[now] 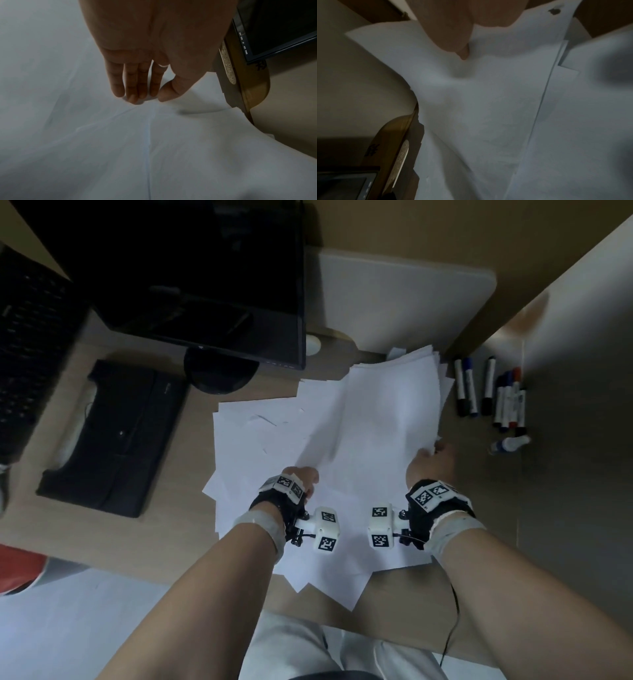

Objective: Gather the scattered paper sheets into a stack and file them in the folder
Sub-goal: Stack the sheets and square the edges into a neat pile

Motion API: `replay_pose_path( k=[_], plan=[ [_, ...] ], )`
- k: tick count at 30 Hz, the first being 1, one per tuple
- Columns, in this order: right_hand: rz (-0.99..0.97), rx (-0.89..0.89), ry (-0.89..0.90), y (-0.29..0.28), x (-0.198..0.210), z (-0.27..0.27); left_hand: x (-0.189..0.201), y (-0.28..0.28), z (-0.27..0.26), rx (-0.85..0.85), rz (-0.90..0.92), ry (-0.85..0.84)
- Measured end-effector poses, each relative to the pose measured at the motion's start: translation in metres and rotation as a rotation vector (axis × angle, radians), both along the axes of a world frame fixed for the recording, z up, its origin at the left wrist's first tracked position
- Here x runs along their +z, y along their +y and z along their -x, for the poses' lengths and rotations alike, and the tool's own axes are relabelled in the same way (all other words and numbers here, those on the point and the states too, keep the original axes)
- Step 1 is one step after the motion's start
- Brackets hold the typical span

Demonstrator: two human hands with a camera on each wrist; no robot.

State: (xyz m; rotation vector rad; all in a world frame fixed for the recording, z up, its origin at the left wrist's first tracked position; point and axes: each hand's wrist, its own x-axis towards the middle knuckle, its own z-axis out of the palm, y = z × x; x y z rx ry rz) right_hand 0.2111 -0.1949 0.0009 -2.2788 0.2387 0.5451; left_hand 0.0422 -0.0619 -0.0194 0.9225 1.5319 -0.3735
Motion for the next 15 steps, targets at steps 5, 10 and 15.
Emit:
replay_pose_path(
  k=[5,10,15],
  plan=[
    [-0.098,0.1,0.076,-0.019,0.008,-0.015,-0.018,0.002,-0.008,-0.067,-0.065,-0.001],
    [0.05,0.254,0.167,-0.038,-0.006,-0.012,-0.02,-0.001,-0.01,-0.064,-0.089,-0.011],
    [0.181,0.404,0.279,-0.039,-0.022,0.005,-0.007,-0.006,-0.01,-0.023,-0.083,-0.026]
  ],
)
